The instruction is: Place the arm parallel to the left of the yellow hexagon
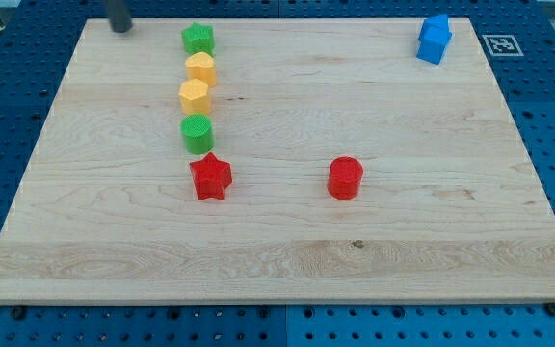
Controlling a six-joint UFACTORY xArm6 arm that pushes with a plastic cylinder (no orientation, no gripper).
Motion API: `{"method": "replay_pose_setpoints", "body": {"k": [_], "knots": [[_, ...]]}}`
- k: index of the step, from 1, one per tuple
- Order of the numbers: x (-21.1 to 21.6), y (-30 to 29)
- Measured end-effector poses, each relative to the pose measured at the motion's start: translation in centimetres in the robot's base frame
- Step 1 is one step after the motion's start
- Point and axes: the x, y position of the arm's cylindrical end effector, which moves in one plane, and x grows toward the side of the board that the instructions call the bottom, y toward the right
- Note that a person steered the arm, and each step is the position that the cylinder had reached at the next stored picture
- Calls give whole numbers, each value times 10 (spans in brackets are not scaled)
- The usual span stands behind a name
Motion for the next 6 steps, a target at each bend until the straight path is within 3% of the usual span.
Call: {"method": "replay_pose_setpoints", "body": {"k": [3,4,6], "knots": [[127,22],[151,57],[147,61]]}}
